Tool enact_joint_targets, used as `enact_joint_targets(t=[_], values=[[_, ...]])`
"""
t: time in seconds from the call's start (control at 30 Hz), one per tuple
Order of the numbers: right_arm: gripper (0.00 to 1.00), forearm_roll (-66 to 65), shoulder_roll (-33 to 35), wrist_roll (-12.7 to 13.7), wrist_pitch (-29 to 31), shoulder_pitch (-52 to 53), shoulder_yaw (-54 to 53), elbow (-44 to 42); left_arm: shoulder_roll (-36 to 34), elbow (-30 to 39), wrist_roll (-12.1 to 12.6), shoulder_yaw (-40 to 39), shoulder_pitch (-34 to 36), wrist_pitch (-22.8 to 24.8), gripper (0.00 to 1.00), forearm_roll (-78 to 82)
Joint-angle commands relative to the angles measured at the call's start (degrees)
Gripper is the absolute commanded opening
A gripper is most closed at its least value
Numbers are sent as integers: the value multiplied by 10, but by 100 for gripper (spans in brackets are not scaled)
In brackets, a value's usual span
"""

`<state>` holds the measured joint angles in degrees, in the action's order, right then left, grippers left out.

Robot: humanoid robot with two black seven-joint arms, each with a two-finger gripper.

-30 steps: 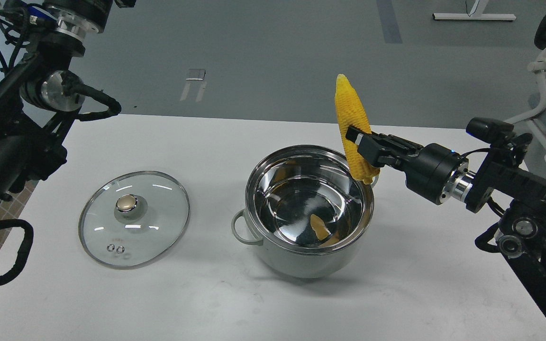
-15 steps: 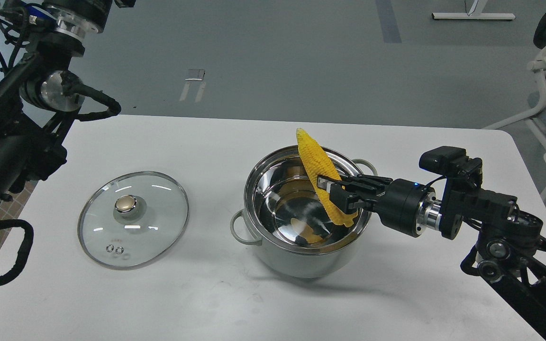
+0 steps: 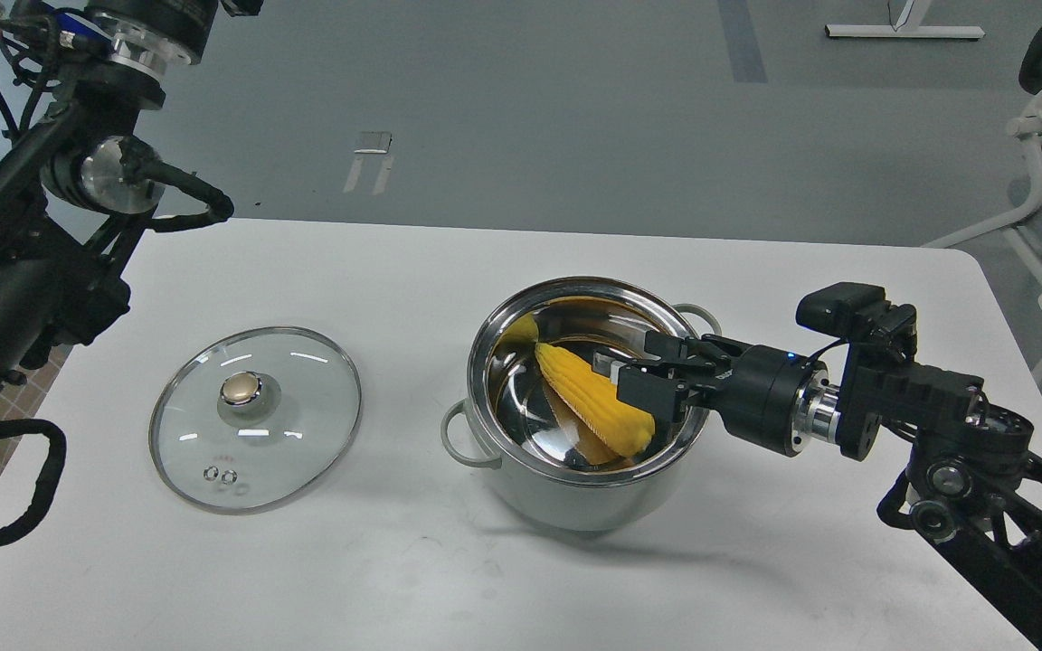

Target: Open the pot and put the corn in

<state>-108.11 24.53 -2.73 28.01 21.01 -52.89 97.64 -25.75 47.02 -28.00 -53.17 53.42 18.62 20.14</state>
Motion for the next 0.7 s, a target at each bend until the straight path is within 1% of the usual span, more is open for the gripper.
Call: enact_joint_targets(t=[0.0, 0.07, 0.17, 0.2, 0.27, 0.3, 0.33, 0.4, 0.47, 0.53, 0.63, 0.67], values=[[93, 0, -2, 0, 0, 0, -4, 0, 0, 0, 0, 0, 0, -1, 97, 0], [94, 2, -4, 0, 0, 1, -14, 1, 0, 0, 0, 0, 0, -1, 97, -1], [96, 4, -32, 0, 0, 14, -84, -3, -2, 0, 0, -1, -1, -1, 97, -1], [99, 4, -55, 0, 0, 23, -118, -7, -2, 0, 0, -1, -1, 0, 98, -1], [99, 5, -84, -1, 0, 34, -155, -10, -3, 0, 0, -1, -2, 1, 98, -1], [100, 10, -118, 0, 0, 46, -197, -11, -3, 0, 0, -1, -2, 1, 98, -1], [100, 14, -135, 0, 0, 52, -217, -14, -4, 0, 0, -1, -2, 2, 98, -1], [100, 39, -181, 0, 0, 87, -283, -40, -5, 0, 0, -1, -4, 4, 98, -2], [100, 54, -184, 0, 0, 115, -303, -59, -5, 0, 0, 0, -5, 6, 98, -2], [100, 78, -187, 1, 0, 154, -324, -97, -4, -1, 0, 0, -7, 6, 98, -2], [100, 117, -187, 1, 0, 199, -358, -178, -2, -2, 0, 1, -8, 7, 98, -4], [100, 145, -187, 1, 0, 214, -367, -218, -1, -3, 0, 1, -8, 7, 98, -5]])
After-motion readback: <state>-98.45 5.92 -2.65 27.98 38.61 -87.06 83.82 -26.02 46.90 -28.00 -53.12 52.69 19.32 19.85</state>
